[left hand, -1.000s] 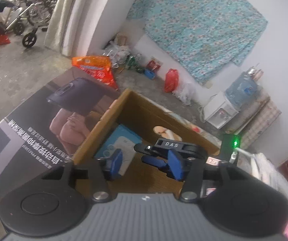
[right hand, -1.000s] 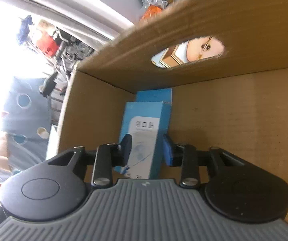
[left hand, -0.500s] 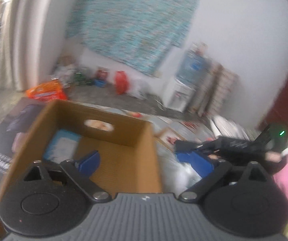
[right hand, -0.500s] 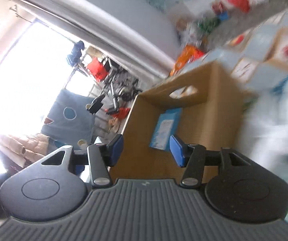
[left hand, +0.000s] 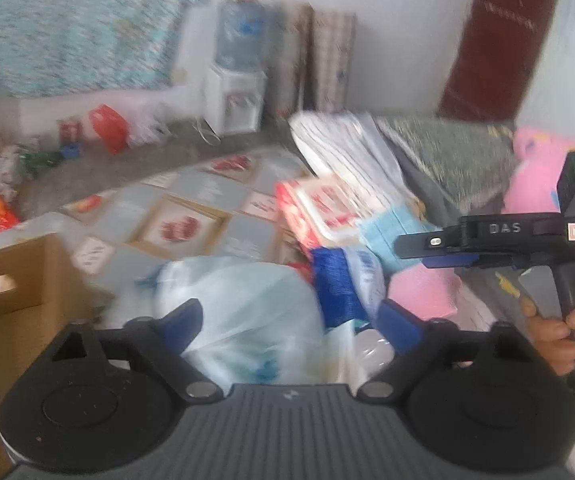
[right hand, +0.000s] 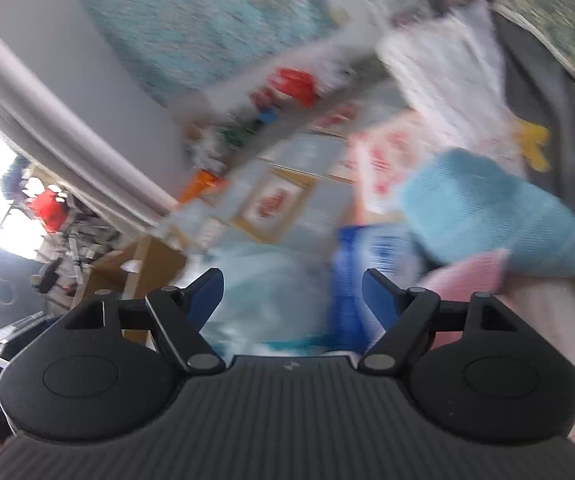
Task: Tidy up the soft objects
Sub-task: 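Move the left gripper back to the blue wet-wipes pack, then close the left gripper on the blue wet-wipes pack and lift it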
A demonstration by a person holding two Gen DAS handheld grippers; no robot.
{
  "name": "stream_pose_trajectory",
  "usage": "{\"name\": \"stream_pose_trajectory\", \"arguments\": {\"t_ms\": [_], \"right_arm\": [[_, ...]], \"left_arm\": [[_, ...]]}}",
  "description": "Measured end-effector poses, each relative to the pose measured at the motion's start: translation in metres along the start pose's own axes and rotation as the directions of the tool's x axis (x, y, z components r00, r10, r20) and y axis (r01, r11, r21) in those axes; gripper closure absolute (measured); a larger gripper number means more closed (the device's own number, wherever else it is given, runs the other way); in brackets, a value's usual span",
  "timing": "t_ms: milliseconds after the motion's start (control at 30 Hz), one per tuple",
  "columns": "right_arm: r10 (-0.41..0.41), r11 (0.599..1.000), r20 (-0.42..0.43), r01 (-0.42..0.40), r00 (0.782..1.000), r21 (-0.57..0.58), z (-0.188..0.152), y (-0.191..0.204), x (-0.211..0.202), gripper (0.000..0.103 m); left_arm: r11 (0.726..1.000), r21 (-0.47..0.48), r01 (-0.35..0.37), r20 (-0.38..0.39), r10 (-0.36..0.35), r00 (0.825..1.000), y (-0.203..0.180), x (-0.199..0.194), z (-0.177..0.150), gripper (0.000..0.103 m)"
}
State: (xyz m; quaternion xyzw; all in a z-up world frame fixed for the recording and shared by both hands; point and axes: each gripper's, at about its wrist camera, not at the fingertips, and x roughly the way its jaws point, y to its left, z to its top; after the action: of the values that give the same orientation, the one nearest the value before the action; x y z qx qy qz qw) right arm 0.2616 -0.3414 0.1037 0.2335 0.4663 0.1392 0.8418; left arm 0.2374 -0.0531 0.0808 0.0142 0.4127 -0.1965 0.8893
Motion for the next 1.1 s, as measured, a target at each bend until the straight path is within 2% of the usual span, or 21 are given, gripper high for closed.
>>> {"name": "stream_pose_trajectory", "arguments": {"t_ms": [100, 233, 400, 633, 800, 933, 1100], "right_arm": [[-0.015, 1.000, -0.061, 0.016, 0.998, 0.020, 0.002, -0.015, 0.030, 0.027], [0.022, 0.999, -0.131, -0.018, 0.991, 0.037, 0.014, -0.020, 0.054, 0.027], [0.024, 0.997, -0.198, -0.008, 0.980, 0.081, 0.029, -0.029, 0.068, 0.027], [0.007, 0.994, -0.224, 0.017, 0.974, 0.107, 0.031, -0.043, 0.074, 0.023], [0.039, 0.985, -0.205, -0.003, 0.978, 0.173, 0.032, -0.056, 0.077, 0.023], [0.061, 0.979, -0.190, -0.021, 0.980, 0.204, 0.032, -0.063, 0.079, 0.023], [0.079, 0.975, -0.177, -0.040, 0.981, 0.218, 0.029, -0.068, 0.081, 0.023]], "left_arm": [[0.999, 0.020, 0.038, -0.085, -0.036, 0.996, -0.020, 0.043, 0.012, 0.027], [0.996, 0.054, 0.069, -0.179, -0.058, 0.982, -0.034, 0.084, 0.020, 0.034], [0.994, 0.085, 0.069, -0.258, -0.045, 0.965, -0.048, 0.124, 0.027, 0.034], [0.997, 0.042, 0.063, -0.337, -0.045, 0.941, -0.055, 0.166, 0.040, 0.024], [1.000, 0.013, 0.028, -0.372, -0.021, 0.928, -0.057, 0.189, 0.042, 0.024], [1.000, -0.016, 0.011, -0.388, -0.016, 0.921, -0.057, 0.201, 0.042, 0.034], [0.999, -0.043, -0.008, -0.381, -0.009, 0.925, -0.054, 0.204, 0.044, 0.045]]}}
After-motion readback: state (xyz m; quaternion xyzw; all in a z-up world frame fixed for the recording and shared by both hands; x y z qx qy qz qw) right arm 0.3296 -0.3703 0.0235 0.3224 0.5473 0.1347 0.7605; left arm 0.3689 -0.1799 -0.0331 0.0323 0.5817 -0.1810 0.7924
